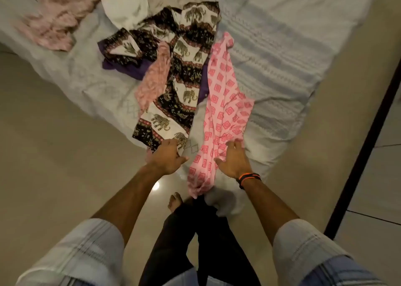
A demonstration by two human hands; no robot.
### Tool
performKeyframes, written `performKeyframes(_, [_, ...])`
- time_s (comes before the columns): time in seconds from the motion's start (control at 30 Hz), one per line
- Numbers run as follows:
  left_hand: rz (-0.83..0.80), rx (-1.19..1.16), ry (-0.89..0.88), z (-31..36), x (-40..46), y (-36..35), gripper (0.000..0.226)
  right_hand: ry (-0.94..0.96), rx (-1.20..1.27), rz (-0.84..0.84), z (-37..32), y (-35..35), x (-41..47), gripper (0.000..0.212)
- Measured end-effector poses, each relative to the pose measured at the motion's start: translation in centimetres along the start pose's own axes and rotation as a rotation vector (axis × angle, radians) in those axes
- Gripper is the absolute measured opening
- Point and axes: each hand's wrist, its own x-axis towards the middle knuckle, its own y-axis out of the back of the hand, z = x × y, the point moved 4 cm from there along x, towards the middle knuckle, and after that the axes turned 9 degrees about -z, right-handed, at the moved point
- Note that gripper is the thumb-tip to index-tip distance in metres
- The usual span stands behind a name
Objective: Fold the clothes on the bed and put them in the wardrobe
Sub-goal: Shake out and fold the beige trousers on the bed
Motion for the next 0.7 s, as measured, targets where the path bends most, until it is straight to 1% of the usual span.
performKeyframes(0.07, [-0.028, -0.033, 0.027, -0.1, 1.6, -0.6, 0.073, -0.081, 0.094, 0.110, 0.8, -0.1, 1.7, 0.085])
performKeyframes(0.1, [-0.044, -0.033, 0.049, -0.3, 2.4, -1.2, 0.072, -0.136, 0.137, 0.128, 1.3, -0.5, 2.8, 0.089])
performKeyframes(0.17, [-0.079, -0.035, 0.071, -0.7, 3.7, -1.9, 0.071, -0.226, 0.231, 0.069, 2.1, -1.5, 4.7, 0.104])
performKeyframes(0.23, [-0.090, -0.059, 0.070, -1.0, 4.6, -2.4, 0.068, -0.257, 0.314, 0.004, 2.5, -2.5, 6.3, 0.115])
performKeyframes(0.3, [-0.097, -0.055, 0.095, -1.4, 5.6, -2.8, 0.069, -0.229, 0.347, -0.004, 2.1, -3.3, 7.7, 0.120])
performKeyframes(0.37, [-0.091, -0.051, 0.122, -1.5, 6.2, -3.0, 0.072, -0.193, 0.307, -0.009, 1.0, -4.2, 8.9, 0.120])
performKeyframes(0.43, [-0.097, -0.062, 0.128, -1.6, 6.7, -3.0, 0.070, -0.193, 0.278, 0.010, -0.1, -4.7, 9.7, 0.113])
performKeyframes(0.5, [-0.092, -0.092, 0.124, -1.4, 7.0, -2.6, 0.065, -0.190, 0.368, 0.061, -0.8, -4.3, 10.5, 0.094])
performKeyframes(0.57, [-0.077, -0.095, 0.102, -0.8, 7.1, -2.2, 0.061, -0.146, 0.464, 0.080, -1.1, -3.8, 10.9, 0.075])
performKeyframes(0.63, [-0.070, -0.096, 0.097, 0.0, 6.8, -1.5, 0.059, -0.102, 0.535, 0.071, -1.6, -3.1, 11.0, 0.064])
performKeyframes(0.7, [-0.075, -0.150, 0.098, 1.2, 5.9, -0.6, 0.061, -0.027, 0.604, 0.059, -2.8, -2.1, 10.0, 0.057])
